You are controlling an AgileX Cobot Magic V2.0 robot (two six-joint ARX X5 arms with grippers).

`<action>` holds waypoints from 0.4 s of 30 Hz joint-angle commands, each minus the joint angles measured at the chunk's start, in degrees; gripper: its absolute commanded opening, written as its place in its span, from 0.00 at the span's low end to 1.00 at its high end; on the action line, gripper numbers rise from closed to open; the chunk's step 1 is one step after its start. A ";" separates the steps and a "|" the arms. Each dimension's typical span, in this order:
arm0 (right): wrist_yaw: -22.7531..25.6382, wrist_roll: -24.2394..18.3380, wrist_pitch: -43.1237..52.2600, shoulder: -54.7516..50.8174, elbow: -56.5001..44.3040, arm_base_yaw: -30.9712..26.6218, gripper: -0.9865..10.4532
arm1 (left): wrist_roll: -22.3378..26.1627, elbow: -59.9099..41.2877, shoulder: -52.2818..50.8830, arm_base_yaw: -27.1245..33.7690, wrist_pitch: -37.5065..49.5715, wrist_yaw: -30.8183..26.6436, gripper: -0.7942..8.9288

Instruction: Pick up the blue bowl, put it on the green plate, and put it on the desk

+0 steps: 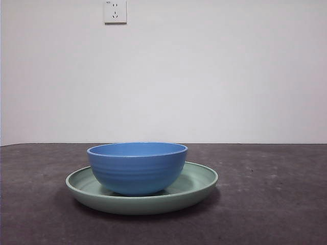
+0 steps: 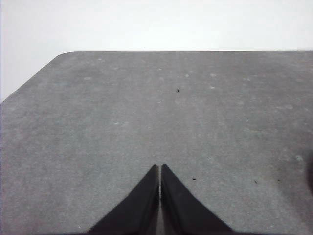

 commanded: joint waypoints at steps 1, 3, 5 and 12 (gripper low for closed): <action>1.18 -10.51 7.28 -2.23 -2.34 -4.48 0.11 | 0.09 -1.18 -0.04 0.11 -0.31 0.39 0.09; 1.18 -14.60 13.49 -4.48 -5.75 -7.78 0.11 | 0.09 -1.18 -0.04 0.11 -0.28 0.39 0.09; 1.09 -17.29 20.39 -6.95 -10.27 -10.62 0.11 | 0.09 -1.18 -0.04 0.11 -0.31 0.37 0.09; 1.05 -20.15 42.27 -15.15 -30.38 -16.59 0.11 | 0.09 -1.18 -0.04 0.11 -0.28 0.39 0.09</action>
